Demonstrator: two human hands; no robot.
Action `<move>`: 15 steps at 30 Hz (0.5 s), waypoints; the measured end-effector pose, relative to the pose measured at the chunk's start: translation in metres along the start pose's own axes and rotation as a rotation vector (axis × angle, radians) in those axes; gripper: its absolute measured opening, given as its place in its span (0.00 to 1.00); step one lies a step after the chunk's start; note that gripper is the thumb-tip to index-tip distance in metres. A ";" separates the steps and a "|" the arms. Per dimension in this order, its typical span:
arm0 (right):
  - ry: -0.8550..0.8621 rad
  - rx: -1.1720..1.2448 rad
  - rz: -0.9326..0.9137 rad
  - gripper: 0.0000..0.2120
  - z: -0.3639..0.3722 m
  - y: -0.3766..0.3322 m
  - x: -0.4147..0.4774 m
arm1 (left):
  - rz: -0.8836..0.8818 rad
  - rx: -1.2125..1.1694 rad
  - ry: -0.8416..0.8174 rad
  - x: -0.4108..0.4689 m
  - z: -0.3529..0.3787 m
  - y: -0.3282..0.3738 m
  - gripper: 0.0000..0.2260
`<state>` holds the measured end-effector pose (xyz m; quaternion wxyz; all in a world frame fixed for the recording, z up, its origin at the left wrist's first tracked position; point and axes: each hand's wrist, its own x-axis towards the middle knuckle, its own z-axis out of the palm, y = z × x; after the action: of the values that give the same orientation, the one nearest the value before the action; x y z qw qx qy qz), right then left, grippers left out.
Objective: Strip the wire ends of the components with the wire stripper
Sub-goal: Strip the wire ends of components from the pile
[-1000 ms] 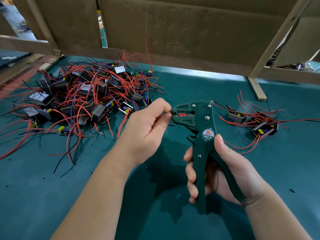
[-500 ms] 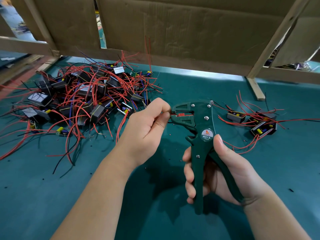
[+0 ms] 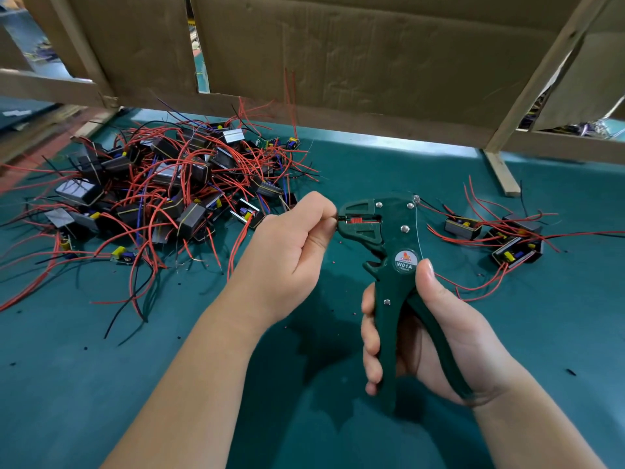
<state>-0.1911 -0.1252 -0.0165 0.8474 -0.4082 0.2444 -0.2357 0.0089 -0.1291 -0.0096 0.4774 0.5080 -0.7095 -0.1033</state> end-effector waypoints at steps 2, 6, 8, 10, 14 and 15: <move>0.065 0.007 -0.030 0.31 0.009 0.006 0.005 | -0.036 -0.002 0.007 -0.002 0.001 -0.003 0.05; 0.339 0.010 -0.115 0.29 0.017 0.010 0.016 | -0.143 -0.150 0.028 -0.003 0.008 -0.007 0.03; 0.338 0.019 -0.137 0.27 0.015 0.008 0.017 | -0.165 -0.172 0.004 -0.003 0.012 -0.008 0.04; 0.279 0.072 -0.177 0.26 0.008 0.005 0.014 | -0.193 -0.157 -0.003 -0.003 0.012 -0.011 0.04; 0.198 0.133 -0.223 0.26 -0.006 -0.006 0.005 | -0.265 -0.116 0.049 -0.001 0.005 -0.021 0.09; 0.158 0.135 -0.209 0.27 -0.008 -0.008 0.003 | -0.283 -0.128 0.057 -0.001 0.004 -0.021 0.11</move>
<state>-0.1954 -0.1364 -0.0154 0.8218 -0.3538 0.2499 -0.3701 0.0190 -0.1391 -0.0256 0.5094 0.5741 -0.6089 -0.2003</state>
